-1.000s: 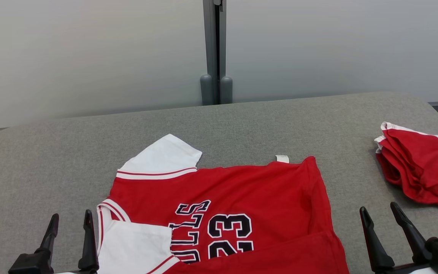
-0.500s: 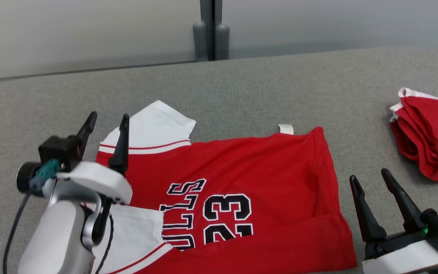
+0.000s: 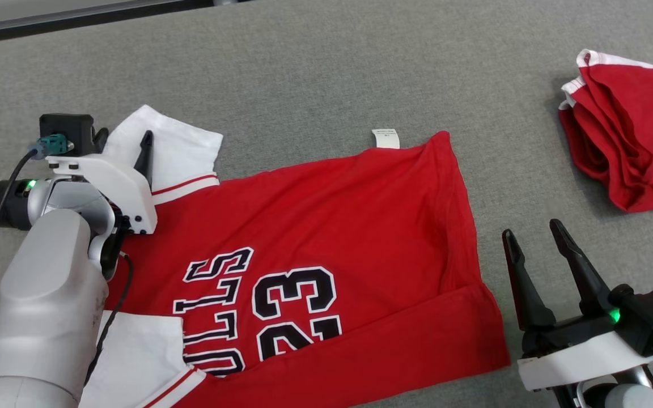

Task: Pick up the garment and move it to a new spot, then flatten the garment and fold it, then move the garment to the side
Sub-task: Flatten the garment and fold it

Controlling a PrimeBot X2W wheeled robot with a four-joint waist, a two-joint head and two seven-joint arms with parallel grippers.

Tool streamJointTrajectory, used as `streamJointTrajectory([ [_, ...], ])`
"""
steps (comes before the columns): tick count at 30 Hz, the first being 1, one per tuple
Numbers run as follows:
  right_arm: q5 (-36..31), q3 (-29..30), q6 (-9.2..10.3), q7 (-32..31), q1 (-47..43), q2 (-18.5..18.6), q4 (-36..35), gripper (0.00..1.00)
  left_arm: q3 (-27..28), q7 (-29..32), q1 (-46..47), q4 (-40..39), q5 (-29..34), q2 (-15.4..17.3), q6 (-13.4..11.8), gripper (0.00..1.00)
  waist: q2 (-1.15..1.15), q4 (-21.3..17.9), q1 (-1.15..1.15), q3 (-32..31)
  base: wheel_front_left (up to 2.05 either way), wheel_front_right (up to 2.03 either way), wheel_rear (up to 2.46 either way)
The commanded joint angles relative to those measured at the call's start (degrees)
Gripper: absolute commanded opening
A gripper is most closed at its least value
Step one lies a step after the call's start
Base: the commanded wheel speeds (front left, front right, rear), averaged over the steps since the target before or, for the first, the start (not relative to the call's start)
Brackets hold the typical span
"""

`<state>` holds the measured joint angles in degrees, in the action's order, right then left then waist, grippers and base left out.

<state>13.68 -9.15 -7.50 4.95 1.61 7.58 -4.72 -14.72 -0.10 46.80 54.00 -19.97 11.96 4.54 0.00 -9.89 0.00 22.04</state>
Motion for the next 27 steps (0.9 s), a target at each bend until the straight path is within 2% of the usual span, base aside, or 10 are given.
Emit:
streamJointTrajectory([
  [1,0.31,0.14,0.03,0.49,0.76,-0.04,0.2,1.0,-0.12,0.07,1.16,1.09,-0.17,0.04,0.26,1.0,0.0,-1.11,0.0,1.21,0.0,0.0,0.0],
  [2,0.24,0.35,0.03,0.65,0.85,-0.04,0.56,1.0,-0.36,0.86,1.8,3.03,-0.41,-0.21,0.6,1.0,0.0,-1.15,0.0,1.31,0.0,0.0,0.0],
  [3,0.27,0.52,0.03,0.68,0.8,0.0,0.87,1.0,-0.66,0.68,2.36,4.43,-0.32,-0.32,0.97,0.63,0.0,-1.12,0.0,1.36,0.0,0.0,0.0],
  [4,0.35,0.81,0.03,0.78,0.8,0.17,1.18,1.0,-0.85,0.84,2.68,5.72,-0.46,-0.54,1.01,0.0,0.0,-1.01,0.0,1.44,0.0,0.0,0.0],
  [11,1.28,3.52,0.03,-0.26,2.38,1.74,2.12,1.0,-2.68,-0.96,6.99,10.0,-0.03,-1.17,2.01,0.0,0.0,0.75,0.0,1.27,0.0,0.0,0.0],
  [17,2.32,5.36,0.03,-1.29,7.42,6.02,5.06,1.0,-3.88,-4.29,10.13,10.51,-0.33,-3.83,2.42,0.0,0.0,4.63,0.0,2.07,0.0,0.0,0.0],
  [25,4.77,-0.26,0.03,-4.3,19.04,11.29,13.86,1.0,-5.5,-9.92,13.27,9.38,-0.65,-6.3,2.76,0.0,0.0,10.46,0.0,5.24,0.0,0.0,0.0],
  [27,6.14,-2.1,0.03,-7.59,20.87,12.14,17.76,1.0,-5.78,-10.97,13.47,9.19,-1.2,-6.48,2.88,0.0,0.0,11.32,0.0,5.35,0.0,0.0,0.0],
])
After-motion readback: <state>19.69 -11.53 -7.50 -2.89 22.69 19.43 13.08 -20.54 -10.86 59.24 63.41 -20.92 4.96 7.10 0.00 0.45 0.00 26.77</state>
